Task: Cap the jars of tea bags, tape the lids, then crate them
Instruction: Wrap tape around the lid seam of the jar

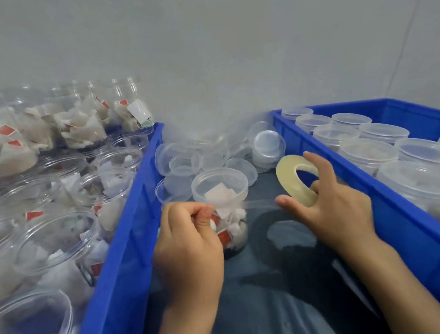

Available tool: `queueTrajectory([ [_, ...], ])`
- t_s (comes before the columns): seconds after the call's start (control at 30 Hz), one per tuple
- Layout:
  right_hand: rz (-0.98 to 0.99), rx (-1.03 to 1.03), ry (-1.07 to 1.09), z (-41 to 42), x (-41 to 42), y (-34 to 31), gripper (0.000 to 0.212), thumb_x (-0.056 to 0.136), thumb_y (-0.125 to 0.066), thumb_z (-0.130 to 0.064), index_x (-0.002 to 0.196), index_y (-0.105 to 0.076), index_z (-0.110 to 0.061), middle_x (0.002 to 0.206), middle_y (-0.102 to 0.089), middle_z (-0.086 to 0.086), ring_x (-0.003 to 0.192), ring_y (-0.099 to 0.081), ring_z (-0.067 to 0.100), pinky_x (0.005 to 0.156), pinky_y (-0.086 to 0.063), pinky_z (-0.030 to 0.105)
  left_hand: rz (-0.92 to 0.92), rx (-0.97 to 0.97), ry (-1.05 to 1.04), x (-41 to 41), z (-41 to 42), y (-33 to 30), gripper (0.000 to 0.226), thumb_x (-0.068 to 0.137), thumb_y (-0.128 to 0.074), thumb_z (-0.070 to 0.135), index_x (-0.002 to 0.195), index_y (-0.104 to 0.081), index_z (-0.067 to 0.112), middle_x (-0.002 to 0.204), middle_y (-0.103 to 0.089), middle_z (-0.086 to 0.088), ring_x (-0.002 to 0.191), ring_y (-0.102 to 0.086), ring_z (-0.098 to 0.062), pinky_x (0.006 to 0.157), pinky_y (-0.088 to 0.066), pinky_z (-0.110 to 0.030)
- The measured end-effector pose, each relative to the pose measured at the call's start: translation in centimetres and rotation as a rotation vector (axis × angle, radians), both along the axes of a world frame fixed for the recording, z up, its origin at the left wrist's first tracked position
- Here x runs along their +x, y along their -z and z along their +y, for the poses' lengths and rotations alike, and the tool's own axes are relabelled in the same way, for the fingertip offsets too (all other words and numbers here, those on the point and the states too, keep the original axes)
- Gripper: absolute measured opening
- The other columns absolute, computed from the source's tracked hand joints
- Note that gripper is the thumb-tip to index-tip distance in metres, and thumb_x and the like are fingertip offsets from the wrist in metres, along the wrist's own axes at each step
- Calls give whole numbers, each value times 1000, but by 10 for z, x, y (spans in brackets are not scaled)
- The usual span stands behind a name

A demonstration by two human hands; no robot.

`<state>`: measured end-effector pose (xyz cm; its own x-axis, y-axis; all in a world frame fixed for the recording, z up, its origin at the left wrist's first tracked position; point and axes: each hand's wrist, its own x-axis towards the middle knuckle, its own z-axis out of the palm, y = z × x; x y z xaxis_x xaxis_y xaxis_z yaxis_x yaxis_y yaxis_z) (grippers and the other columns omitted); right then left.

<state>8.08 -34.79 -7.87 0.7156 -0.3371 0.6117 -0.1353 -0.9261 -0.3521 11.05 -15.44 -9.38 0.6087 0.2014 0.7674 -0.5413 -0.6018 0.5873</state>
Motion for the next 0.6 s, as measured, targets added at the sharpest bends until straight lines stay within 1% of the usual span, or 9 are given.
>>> queueTrajectory([
  [0.07,-15,3,17,3,7,-4,107,52,-27,-87,141,-28,-27,89,-67,3,77,-65,30,59,-36,30,59,-34,11,2,2,0,23,88,-53,24,78,-58,5,77,-58,-8,68,-47,-18,54,-35,-29],
  [0.13,-18,2,18,5,12,-7,107,53,-29,-87,141,-21,-27,76,-61,-2,64,-61,25,52,-34,26,98,-48,14,3,3,0,20,87,-53,23,79,-58,5,79,-59,-7,68,-50,-21,56,-35,-29],
  [0.2,-26,11,2,7,15,-10,110,53,-32,-86,143,-21,-24,70,-53,-7,55,-52,18,47,-30,23,102,-53,12,3,3,1,20,87,-53,23,79,-59,6,79,-58,-5,64,-50,-23,51,-32,-26],
  [0.23,-32,21,-4,7,15,-11,111,54,-34,-86,143,-23,-22,70,-53,-7,55,-51,17,46,-29,22,98,-51,8,2,4,1,19,87,-53,23,79,-59,6,78,-57,-2,63,-48,-20,49,-30,-23],
  [0.3,-53,37,-12,7,13,-10,110,54,-37,-85,143,-26,-20,69,-54,-5,54,-51,18,47,-29,22,94,-51,2,0,5,1,19,88,-53,22,78,-59,6,76,-54,3,63,-46,-17,48,-29,-21],
  [0.37,-77,52,-17,7,9,-6,109,56,-40,-84,142,-28,-18,65,-55,-4,53,-52,18,47,-27,20,83,-44,2,-1,5,2,19,88,-54,21,77,-59,6,75,-52,4,61,-47,-18,47,-28,-23],
  [0.43,-88,59,-22,6,7,-3,108,57,-42,-82,140,-31,-16,62,-56,-4,50,-51,19,48,-26,18,82,-33,2,-1,5,3,19,87,-55,21,77,-59,6,74,-54,2,60,-50,-21,49,-31,-25],
  [0.53,-87,61,-19,5,9,2,109,56,-41,-82,141,-34,-13,69,-56,-2,55,-50,17,50,-35,24,114,-27,13,1,3,5,20,88,-53,24,78,-59,8,76,-54,4,63,-51,-21,53,-35,-29],
  [0.6,-91,64,-14,6,11,5,109,56,-41,-82,140,-36,-12,72,-57,0,58,-52,17,53,-40,27,136,-23,13,2,3,7,20,90,-53,24,78,-58,9,76,-51,6,63,-49,-19,52,-34,-26],
])
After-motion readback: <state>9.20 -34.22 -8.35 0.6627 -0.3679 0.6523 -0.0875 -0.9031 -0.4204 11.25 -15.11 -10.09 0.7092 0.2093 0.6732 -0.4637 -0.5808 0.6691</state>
